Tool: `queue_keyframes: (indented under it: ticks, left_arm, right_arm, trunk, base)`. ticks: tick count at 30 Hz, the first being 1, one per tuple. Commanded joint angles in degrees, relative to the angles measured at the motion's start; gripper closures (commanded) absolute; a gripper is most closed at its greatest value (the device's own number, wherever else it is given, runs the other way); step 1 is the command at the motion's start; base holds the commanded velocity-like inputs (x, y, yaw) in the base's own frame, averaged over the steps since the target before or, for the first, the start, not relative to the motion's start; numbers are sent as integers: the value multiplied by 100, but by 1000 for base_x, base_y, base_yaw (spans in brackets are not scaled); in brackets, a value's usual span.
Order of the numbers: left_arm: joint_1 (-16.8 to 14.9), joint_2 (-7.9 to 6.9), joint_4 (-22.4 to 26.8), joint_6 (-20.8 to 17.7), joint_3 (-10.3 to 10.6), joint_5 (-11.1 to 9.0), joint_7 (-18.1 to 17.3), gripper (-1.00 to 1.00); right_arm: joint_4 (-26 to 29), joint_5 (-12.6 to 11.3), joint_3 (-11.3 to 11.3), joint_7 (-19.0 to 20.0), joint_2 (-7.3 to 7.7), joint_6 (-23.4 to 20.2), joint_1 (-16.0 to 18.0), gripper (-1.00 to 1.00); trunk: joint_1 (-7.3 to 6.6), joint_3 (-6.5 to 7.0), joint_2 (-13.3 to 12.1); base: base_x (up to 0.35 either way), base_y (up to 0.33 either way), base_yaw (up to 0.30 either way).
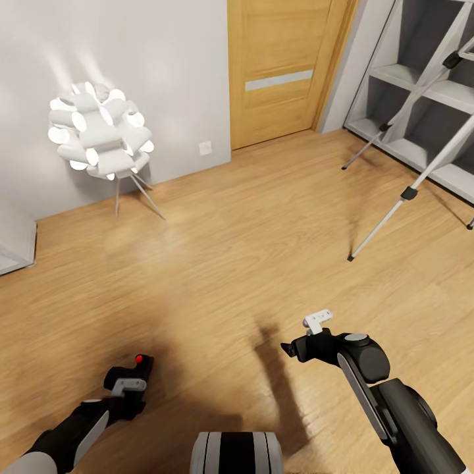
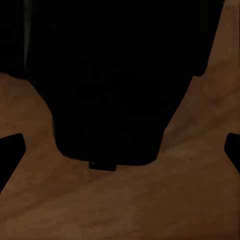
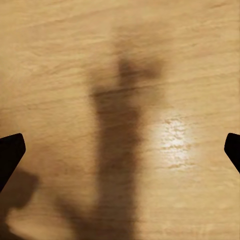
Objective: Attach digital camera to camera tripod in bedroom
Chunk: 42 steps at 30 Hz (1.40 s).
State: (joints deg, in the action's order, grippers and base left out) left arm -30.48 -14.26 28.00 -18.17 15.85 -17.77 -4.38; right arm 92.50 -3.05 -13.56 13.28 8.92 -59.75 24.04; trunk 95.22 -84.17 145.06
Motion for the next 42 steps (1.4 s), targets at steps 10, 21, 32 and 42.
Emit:
queue_keyframes:
  ticks: [10, 21, 32, 42]
  left_arm:
    - [7, -87, -1, 276, 8, -38, 0, -100]
    - [7, -97, -2, 317, 50, -41, -3, -100]
    - [7, -87, -4, 322, 61, -51, -19, 100]
    - [13, -59, -5, 323, 69, -53, -35, 100]
  right_arm:
    - [5, -29, -6, -18, 4, -25, 4, -100]
    - [5, -29, -6, -18, 4, -25, 4, -100]
    - [5, -29, -6, -18, 4, -25, 1, -100]
    - [5, -29, -6, -18, 4, -25, -4, -100]
  trunk:
    - [-1, -4, 2]
    - [-1, -4, 2]
    - [-1, -4, 2]
    - [-1, -4, 2]
  base:
    - [58, 0, 0]
    - [32, 0, 0]
    - [4, 0, 0]
    - [0, 0, 0]
